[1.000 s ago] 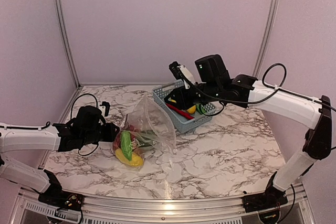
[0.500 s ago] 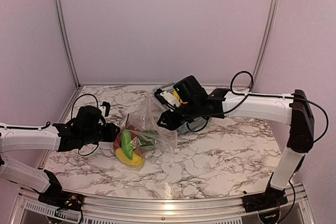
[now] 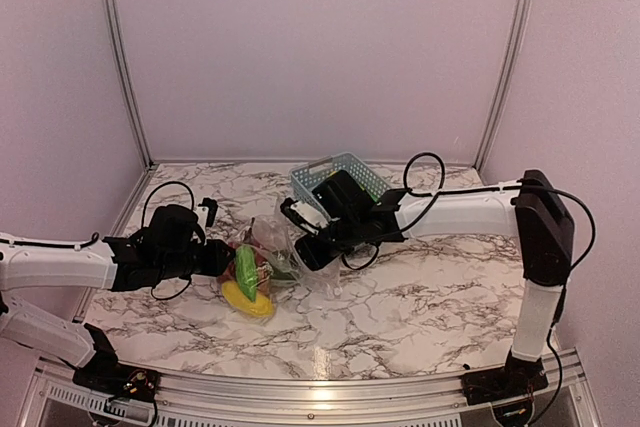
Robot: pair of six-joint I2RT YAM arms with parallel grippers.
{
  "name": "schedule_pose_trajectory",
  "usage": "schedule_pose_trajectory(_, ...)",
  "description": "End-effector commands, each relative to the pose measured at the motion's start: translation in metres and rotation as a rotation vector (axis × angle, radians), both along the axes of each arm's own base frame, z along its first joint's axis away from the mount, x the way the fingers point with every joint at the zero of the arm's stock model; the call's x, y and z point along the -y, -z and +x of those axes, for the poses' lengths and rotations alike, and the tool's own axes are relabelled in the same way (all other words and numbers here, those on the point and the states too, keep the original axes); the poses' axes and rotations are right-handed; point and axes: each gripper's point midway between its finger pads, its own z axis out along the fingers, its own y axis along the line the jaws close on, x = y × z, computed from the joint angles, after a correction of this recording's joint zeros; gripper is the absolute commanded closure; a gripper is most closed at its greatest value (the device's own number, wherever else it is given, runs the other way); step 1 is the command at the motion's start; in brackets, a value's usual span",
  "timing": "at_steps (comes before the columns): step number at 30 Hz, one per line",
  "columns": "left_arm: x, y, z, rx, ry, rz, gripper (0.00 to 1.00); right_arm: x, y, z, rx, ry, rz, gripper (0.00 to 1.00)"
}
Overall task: Open the zip-top bag and remove the fake food
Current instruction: Pick up the fake vegetable from the zipper food storage bag.
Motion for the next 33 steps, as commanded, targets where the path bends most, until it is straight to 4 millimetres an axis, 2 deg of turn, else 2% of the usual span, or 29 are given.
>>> schedule_pose_trajectory(1, 0.002, 0.001, 0.001, -0.005, 0.004, 0.006, 0.77, -0.022, -0.007, -0.028, -0.032, -0.058, 0.04, 0.73)
schedule_pose_trajectory(6, -0.005, -0.003, 0.007, 0.008, -0.013, 0.04, 0.77, -0.037, -0.022, -0.059, -0.045, -0.111, 0.078, 0.7)
schedule_pose_trajectory(10, -0.005, -0.014, 0.01, 0.023, -0.002, 0.05, 0.77, -0.03, -0.018, -0.05, -0.032, -0.054, 0.056, 0.7)
schedule_pose_trajectory(15, 0.013, -0.045, 0.004, 0.055, 0.06, 0.015, 0.77, -0.03, -0.019, -0.044, -0.038, -0.027, 0.077, 0.7)
schedule_pose_trajectory(17, 0.024, -0.049, -0.003, 0.048, 0.096, -0.02, 0.77, -0.031, -0.022, -0.041, -0.036, -0.016, 0.086, 0.7)
schedule_pose_trajectory(21, 0.042, -0.035, -0.018, 0.0, 0.141, -0.068, 0.77, -0.029, -0.025, -0.033, -0.036, 0.019, 0.099, 0.7)
schedule_pose_trajectory(25, 0.049, -0.012, -0.028, -0.061, 0.157, -0.107, 0.78, -0.025, -0.031, -0.023, -0.018, 0.055, 0.11, 0.69)
schedule_pose_trajectory(28, 0.043, 0.007, -0.034, -0.106, 0.147, -0.078, 0.78, -0.022, -0.033, -0.015, 0.008, 0.059, 0.106, 0.66)
schedule_pose_trajectory(33, 0.017, 0.037, -0.036, -0.163, 0.094, 0.023, 0.79, -0.022, -0.021, -0.001, 0.099, 0.029, 0.049, 0.53)
